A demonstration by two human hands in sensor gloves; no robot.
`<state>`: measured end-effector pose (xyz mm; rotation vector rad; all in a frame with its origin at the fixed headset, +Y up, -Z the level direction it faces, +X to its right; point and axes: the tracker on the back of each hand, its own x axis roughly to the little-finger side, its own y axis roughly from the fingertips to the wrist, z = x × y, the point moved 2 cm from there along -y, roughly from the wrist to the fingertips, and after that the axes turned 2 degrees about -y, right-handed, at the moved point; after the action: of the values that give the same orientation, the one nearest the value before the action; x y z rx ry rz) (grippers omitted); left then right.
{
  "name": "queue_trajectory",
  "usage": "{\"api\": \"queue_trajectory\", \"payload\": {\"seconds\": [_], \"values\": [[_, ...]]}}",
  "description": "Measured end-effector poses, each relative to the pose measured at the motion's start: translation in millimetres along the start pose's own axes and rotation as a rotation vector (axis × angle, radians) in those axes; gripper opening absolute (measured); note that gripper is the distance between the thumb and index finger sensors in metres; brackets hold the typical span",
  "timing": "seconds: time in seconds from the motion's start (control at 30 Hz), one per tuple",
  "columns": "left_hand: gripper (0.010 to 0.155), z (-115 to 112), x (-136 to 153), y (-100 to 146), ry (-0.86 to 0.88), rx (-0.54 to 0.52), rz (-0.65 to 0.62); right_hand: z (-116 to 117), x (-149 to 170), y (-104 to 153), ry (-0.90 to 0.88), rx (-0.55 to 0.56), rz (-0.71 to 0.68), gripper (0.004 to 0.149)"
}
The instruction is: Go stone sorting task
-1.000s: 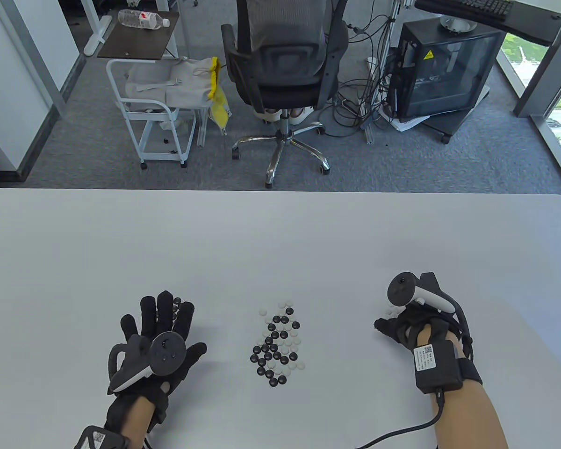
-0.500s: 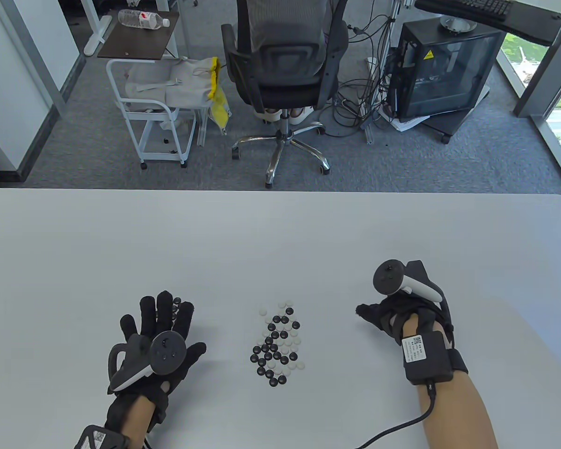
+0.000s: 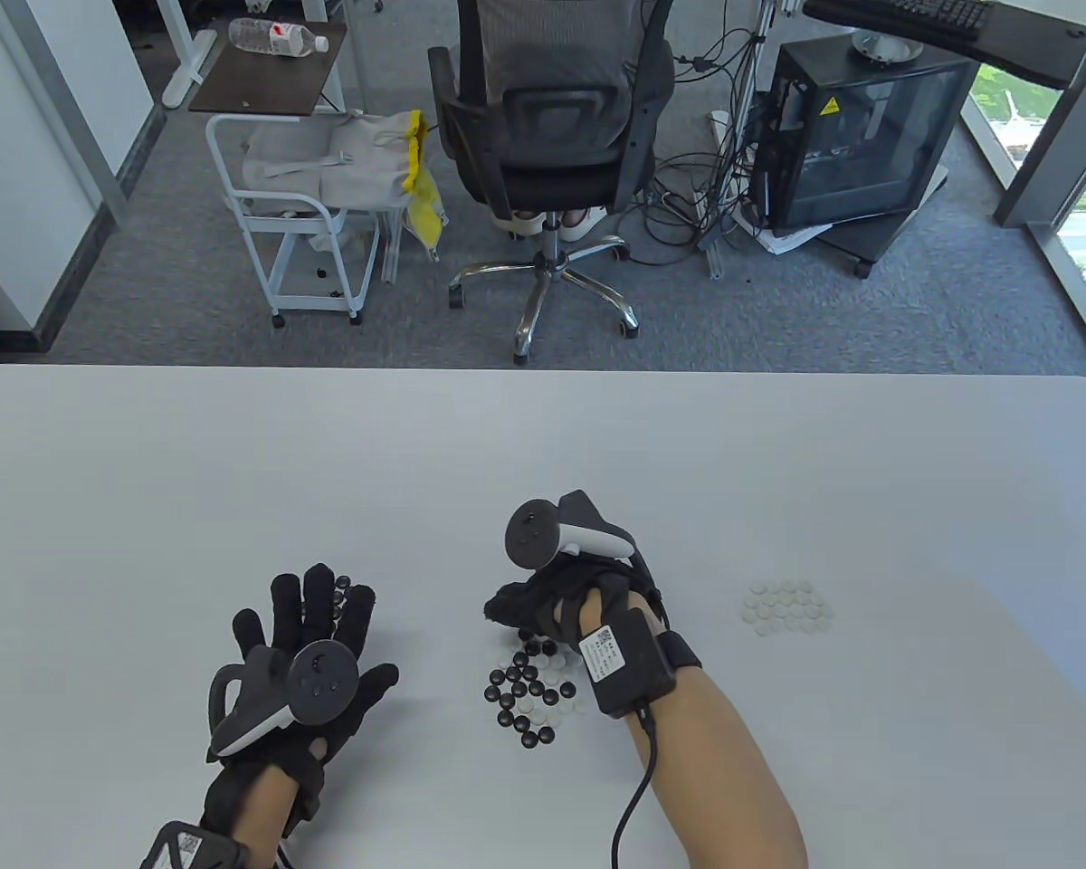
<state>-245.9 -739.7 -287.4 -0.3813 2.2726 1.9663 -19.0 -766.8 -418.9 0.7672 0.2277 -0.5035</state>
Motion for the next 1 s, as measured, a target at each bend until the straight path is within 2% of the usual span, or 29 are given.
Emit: {"api": "queue_trajectory", "payload": {"seconds": [0.13, 0.23, 0.4, 0.57, 0.73, 1.0], "values": [[0.083, 2, -3, 1, 0.0, -0.009, -0.012, 4, 0, -19, 0.064, -0.038, 0.082, 0.069], [0.083, 1, -5, 1, -0.004, -0.006, -0.022, -2, 6, -25, -0.002, -0.01, 0.09, 0.07], [0.083, 1, -6, 2, -0.003, -0.009, -0.029, -21, 44, -23, -0.016, 0.045, 0.229, 0.071], [0.083, 1, -5, 1, 0.006, -0.007, -0.027, -26, 105, 13, -0.078, 0.055, 0.36, 0.072], [0.083, 1, -5, 1, 0.005, -0.005, -0.023, -19, 147, 52, -0.114, 0.026, 0.443, 0.074], [0.083, -1, -8, 0, -0.012, 0.009, -0.025, -3, 174, 85, -0.154, 0.042, 0.46, 0.074]]}}
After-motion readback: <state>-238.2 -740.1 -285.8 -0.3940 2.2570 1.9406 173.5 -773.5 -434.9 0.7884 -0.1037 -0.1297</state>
